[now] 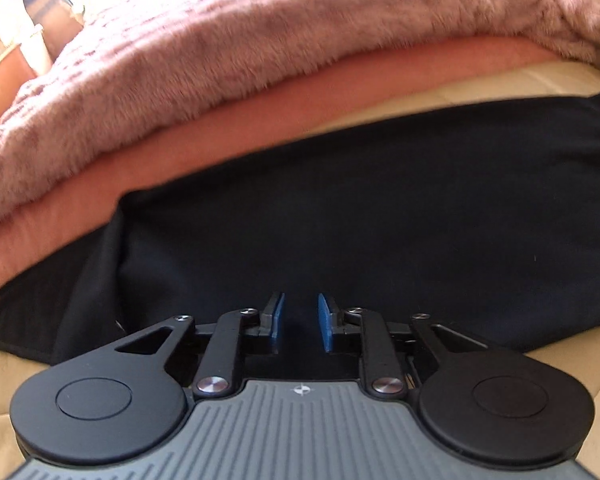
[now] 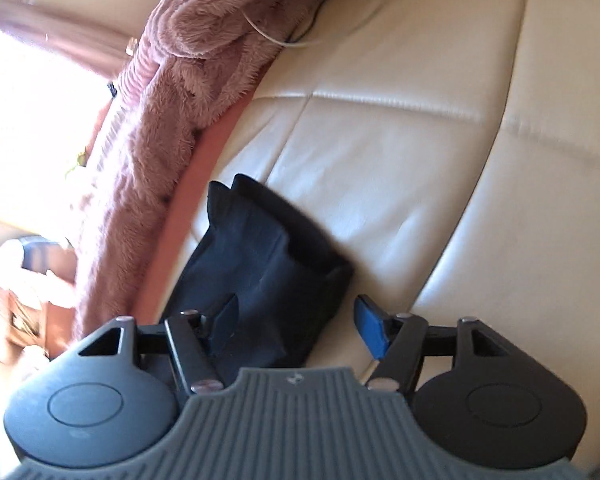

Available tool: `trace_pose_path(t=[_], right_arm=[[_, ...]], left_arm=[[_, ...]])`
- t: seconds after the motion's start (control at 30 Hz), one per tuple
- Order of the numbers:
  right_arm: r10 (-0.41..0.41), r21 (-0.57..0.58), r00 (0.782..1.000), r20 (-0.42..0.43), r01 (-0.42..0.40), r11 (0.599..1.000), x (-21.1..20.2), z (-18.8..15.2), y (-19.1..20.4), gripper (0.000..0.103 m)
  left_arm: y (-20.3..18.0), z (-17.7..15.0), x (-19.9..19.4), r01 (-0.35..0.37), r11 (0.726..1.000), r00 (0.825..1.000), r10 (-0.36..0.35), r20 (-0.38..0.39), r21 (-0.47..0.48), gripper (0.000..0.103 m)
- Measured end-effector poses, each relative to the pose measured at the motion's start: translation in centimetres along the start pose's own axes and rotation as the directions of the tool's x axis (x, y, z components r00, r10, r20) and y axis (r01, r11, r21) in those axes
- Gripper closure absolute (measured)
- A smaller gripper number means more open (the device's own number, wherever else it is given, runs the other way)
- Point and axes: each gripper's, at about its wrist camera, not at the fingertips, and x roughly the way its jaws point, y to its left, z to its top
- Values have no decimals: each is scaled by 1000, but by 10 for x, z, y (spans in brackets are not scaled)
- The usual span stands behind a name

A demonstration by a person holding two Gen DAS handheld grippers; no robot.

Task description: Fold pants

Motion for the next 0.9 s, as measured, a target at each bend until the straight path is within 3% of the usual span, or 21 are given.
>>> trace_pose_path(t=[0.07,0.1,0.13,0.23,0.33,0.43,0.5,0.57,0.63,0.7,0.77,0.9], right_arm=[[15,31,999,40,-17,999,7,-4,0,51],[18,43,998,62,-20,999,10,-5,0,63],[1,43,997,79,-5,999,11,-7,2,85],[-40,7,991,129,40,999,6,-4,6,100],[-110,-76,980,165,124,989,-12,5,9,101],[-213,-89,955,204,235,968,-31,21,-7,101],[-251,-113,947,200,277,954,-41,36,-21,100],[-250,-142,954,166,274,951,-45,48,-28,96],[-267,-216,953,147,294,931,-47,56,-22,78],[-319,-337,924,209,374,864,-50,61,0,75],[-319,-427,911,263,406,808,-55,63,22,72],[-227,-540,942,247,328,775,-48,43,60,72]], left_arm=[[-2,-4,3,-3,1000,1000,3,-20,9,83],[-2,-4,3,-3,1000,1000,4,-21,11,84],[-3,-7,3,-4,1000,1000,4,-23,13,87],[-7,-8,0,26,999,999,-25,-41,20,94],[-21,-9,-6,104,993,993,-101,-55,47,98],[-40,-12,-10,184,980,982,-181,-51,71,98],[-52,-13,-11,199,977,980,-196,-41,80,98],[-57,-13,-13,193,977,981,-192,-19,89,97],[-52,-11,-20,185,981,983,-186,8,66,89],[-40,-10,-34,151,988,987,-152,58,21,87],[-25,-11,-49,103,995,990,-102,101,-10,79],[-4,-27,-73,15,999,991,-10,134,-39,64]])
